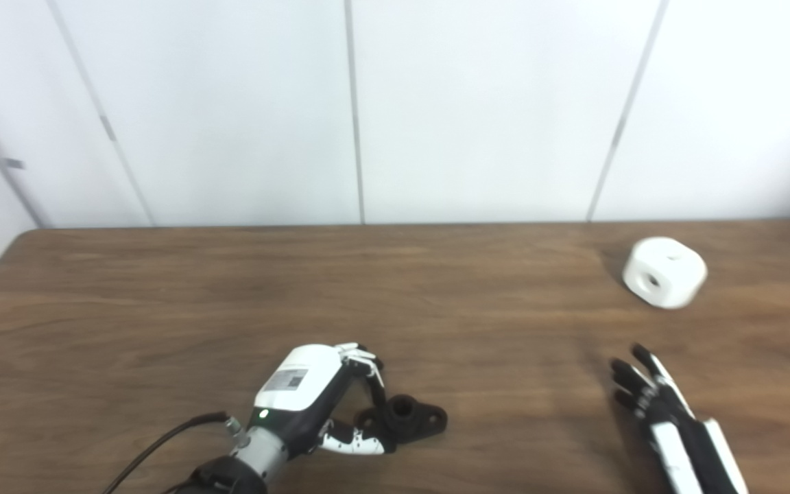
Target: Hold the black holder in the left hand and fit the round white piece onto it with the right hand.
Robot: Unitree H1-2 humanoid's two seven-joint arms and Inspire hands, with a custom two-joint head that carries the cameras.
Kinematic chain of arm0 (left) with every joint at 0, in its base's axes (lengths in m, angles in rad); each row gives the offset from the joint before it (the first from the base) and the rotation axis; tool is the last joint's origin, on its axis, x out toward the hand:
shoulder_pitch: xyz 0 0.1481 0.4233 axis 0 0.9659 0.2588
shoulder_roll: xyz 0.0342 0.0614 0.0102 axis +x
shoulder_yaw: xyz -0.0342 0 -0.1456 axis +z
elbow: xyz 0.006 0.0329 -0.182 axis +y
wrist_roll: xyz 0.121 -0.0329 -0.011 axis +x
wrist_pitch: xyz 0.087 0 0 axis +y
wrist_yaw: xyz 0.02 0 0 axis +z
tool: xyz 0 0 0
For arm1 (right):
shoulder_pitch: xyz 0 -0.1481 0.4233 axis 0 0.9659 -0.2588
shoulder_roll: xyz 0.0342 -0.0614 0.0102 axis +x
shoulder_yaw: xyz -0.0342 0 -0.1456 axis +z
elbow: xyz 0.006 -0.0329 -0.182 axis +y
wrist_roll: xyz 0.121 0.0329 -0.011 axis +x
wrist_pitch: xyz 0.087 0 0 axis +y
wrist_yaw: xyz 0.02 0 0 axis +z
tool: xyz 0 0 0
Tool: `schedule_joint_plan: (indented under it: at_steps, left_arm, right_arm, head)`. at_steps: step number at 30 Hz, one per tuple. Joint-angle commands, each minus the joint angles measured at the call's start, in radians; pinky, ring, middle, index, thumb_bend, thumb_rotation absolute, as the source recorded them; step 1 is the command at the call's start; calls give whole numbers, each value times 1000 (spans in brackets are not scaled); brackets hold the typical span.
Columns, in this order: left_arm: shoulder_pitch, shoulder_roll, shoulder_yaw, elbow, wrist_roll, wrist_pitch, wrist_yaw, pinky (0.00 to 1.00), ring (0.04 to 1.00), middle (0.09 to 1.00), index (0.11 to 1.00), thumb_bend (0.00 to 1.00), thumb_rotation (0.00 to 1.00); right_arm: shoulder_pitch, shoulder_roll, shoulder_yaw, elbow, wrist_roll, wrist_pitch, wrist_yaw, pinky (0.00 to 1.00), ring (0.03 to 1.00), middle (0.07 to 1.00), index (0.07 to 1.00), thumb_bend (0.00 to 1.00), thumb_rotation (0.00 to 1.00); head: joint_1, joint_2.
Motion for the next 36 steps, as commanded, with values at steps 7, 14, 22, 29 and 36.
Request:
schedule_joint_plan:
  at_steps: [7, 14, 22, 29, 36]
  left_arm:
    - [31, -22, -47, 7, 35, -53, -23, 894, 886, 785, 486, 521, 49]
    - [44, -35, -56, 13, 50, -61, -20, 898, 882, 786, 487, 521, 49]
    - [54, -41, -60, 21, 67, -66, -11, 902, 890, 790, 487, 521, 49]
    - [67, -23, -50, 30, 66, -78, 1, 899, 893, 790, 487, 521, 49]
    - [74, 4, -39, 38, 57, -102, 0, 891, 888, 789, 487, 521, 49]
  right_arm:
    - [-2, 56, 31, -63, -23, 25, -31, 937, 933, 895, 959, 526, 936]
    - [-4, 47, 36, -82, -32, 52, -42, 923, 927, 889, 955, 549, 935]
    - [-6, 35, 24, -99, -44, 70, -49, 999, 956, 897, 953, 588, 923]
    - [-36, 16, -8, -131, -156, 79, -87, 890, 928, 898, 951, 581, 764]
    - [-107, -12, -44, -172, -306, 156, -101, 956, 924, 893, 952, 586, 688]
  head:
    - [-33, 33]
    - [-46, 51]
    - [-59, 56]
    - [-143, 29]
    - [-248, -12]
